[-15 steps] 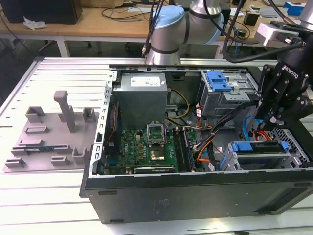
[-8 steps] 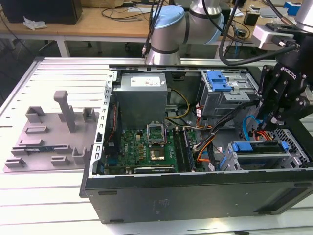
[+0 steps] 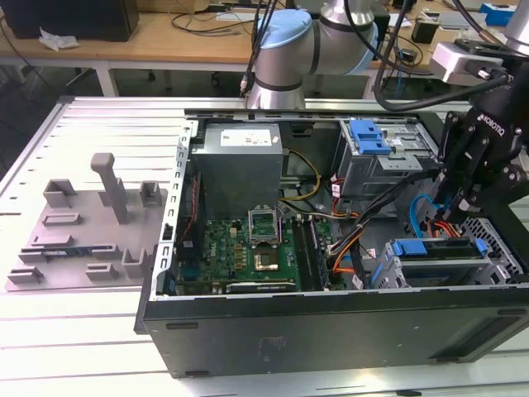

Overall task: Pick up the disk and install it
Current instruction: 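Insert the second disk wire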

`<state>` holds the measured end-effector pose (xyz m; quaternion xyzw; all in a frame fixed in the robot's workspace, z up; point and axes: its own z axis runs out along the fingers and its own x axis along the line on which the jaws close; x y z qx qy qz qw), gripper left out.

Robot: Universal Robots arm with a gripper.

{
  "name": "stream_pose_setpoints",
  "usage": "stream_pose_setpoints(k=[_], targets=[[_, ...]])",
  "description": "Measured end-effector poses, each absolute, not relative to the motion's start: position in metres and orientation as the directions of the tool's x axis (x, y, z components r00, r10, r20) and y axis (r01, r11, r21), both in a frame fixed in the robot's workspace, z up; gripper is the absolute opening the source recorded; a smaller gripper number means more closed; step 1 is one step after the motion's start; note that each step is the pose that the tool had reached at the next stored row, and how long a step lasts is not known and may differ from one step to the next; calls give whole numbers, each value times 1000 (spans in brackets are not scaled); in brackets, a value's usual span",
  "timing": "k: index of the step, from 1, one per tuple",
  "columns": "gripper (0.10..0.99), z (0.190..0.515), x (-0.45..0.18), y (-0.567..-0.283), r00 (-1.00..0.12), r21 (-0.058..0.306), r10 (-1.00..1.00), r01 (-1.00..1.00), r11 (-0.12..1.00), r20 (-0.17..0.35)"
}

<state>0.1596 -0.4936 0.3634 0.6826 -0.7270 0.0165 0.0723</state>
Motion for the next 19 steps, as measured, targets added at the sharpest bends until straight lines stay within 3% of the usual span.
stream_pose_setpoints(k=[2,3,4,12,14,19], targets=[[318,363,160,-495,-59,75,-990,-995,69,128],[318,363,160,-496,-59,75,-990,-995,69,128],[247,362,160,-496,-60,75,-990,-995,70,128],[247,359,160,-496,-60,75,-990,-995,70,127],[165,359,160,-496,-61,75,-990,-995,70,127],[161,359,160,-496,-61,75,-990,-995,70,127]])
